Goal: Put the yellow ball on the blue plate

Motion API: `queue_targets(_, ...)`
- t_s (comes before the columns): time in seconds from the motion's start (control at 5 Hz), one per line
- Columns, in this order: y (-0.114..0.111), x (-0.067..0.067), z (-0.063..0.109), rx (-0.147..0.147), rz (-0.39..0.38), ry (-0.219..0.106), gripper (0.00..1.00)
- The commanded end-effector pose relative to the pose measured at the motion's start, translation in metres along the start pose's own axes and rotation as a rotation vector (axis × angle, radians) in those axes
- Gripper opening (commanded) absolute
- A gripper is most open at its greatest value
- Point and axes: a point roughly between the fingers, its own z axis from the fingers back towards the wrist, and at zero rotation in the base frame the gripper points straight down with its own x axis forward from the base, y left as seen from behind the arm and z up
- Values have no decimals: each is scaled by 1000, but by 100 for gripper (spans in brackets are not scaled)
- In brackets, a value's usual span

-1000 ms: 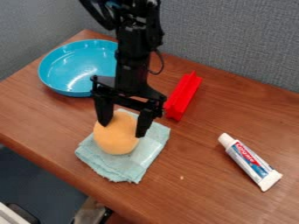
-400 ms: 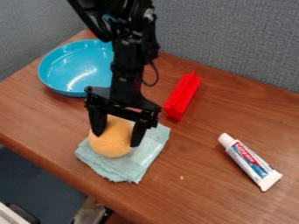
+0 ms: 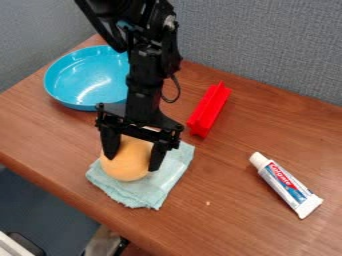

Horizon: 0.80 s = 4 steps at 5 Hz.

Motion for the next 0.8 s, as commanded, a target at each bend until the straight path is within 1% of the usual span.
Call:
queue_targets(0.0,-8,-3,-3,-2,-8,3,100)
queue_targets(0.6,-11,-4,-8,9,12,15,100)
